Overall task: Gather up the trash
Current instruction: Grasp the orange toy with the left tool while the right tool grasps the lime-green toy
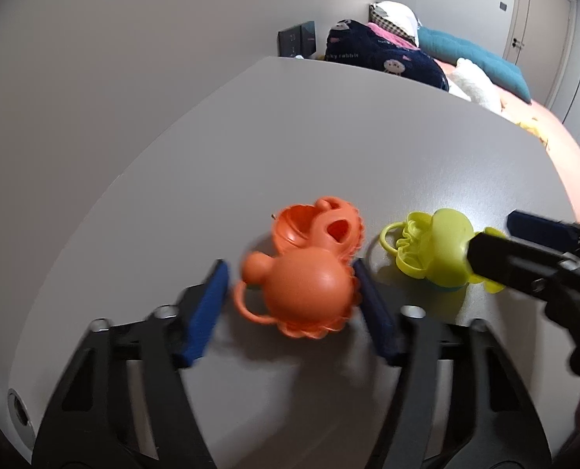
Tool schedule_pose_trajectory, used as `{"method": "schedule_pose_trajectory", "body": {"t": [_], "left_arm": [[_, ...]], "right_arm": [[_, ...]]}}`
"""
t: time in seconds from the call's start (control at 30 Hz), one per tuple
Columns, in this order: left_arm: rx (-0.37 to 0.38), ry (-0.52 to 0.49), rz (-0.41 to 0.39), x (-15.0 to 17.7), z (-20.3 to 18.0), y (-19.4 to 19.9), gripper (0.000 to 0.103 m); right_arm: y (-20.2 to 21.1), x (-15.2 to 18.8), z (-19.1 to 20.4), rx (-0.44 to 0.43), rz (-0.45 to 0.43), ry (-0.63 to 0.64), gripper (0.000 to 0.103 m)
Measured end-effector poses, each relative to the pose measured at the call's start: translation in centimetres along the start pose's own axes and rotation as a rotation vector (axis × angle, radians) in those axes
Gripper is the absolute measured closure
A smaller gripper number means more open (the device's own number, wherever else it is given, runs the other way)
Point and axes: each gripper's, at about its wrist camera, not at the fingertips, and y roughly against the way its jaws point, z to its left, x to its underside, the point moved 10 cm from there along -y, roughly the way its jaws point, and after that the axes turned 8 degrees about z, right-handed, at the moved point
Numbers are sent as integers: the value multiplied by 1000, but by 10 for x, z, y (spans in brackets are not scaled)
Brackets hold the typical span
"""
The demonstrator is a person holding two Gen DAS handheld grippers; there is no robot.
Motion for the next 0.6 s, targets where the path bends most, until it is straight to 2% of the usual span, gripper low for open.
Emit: {"method": "schedule_pose_trajectory", "body": {"t": [0.37,0.5,0.57,0.6], "left_arm": [[-33,47,-3,4,26,3,49],[-36,67,0,5,33,4,49],[-37,68,1,5,33,4,49],[-39,67,1,5,32,4,49]], "right_arm": [[-21,-2,11,33,31,32,28],[-22,-2,13,62,33,66,35],[-23,-2,13,88,30,89,44],[-23,-2,13,101,28,99,45]]}}
